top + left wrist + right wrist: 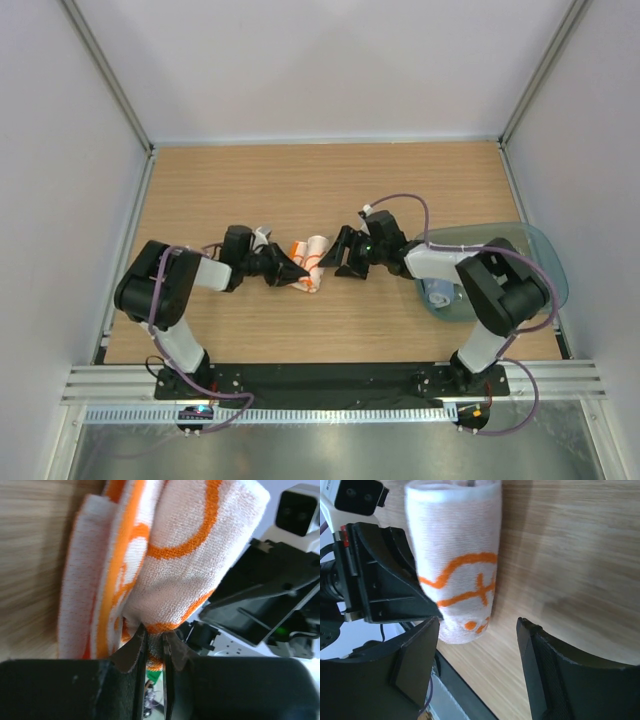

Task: Roll the towels
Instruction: Roll the towel

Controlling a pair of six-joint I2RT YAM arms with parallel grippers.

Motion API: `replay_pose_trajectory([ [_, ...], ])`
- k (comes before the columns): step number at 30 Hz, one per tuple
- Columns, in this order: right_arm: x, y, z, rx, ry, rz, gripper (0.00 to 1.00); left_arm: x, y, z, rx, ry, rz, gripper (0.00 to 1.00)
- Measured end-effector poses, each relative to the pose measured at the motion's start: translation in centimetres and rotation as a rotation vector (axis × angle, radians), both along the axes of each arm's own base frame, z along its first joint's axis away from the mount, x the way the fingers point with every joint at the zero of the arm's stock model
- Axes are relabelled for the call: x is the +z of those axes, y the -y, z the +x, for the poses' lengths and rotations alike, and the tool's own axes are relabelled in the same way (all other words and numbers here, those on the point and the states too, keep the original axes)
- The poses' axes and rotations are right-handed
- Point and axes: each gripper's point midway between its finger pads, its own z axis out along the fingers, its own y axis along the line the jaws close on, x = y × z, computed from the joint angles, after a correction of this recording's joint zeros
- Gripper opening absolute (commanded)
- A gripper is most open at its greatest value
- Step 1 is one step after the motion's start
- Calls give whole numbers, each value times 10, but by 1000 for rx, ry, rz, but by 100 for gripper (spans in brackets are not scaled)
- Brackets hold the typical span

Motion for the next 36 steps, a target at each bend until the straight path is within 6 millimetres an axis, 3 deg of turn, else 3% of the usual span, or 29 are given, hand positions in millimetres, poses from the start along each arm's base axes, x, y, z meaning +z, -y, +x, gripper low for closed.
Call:
replay_pose_trajectory([
  [4, -21, -14, 2, 4, -14, 15, 70, -6, -9, 4, 46, -61, -50, 6],
  [13, -21, -39, 16, 11, 85, 131, 66, -5, -17, 14, 87, -87, -147, 6],
  [17, -24, -47, 19, 14, 107, 165, 53, -2, -20, 16, 94, -79, -164, 6],
  [19, -27, -50, 20, 13, 109, 178, 42, -2, -22, 17, 100, -76, -169, 8],
  [25, -26, -54, 23, 15, 98, 151, 26, -7, -26, 19, 100, -72, -140, 22],
  [32, -22, -52, 30, 38, 68, -81, 24, -12, -39, 21, 101, -73, 49, 41],
  [36, -23, -45, 30, 42, 41, -196, 25, -4, -49, 23, 97, 0, 209, 44],
])
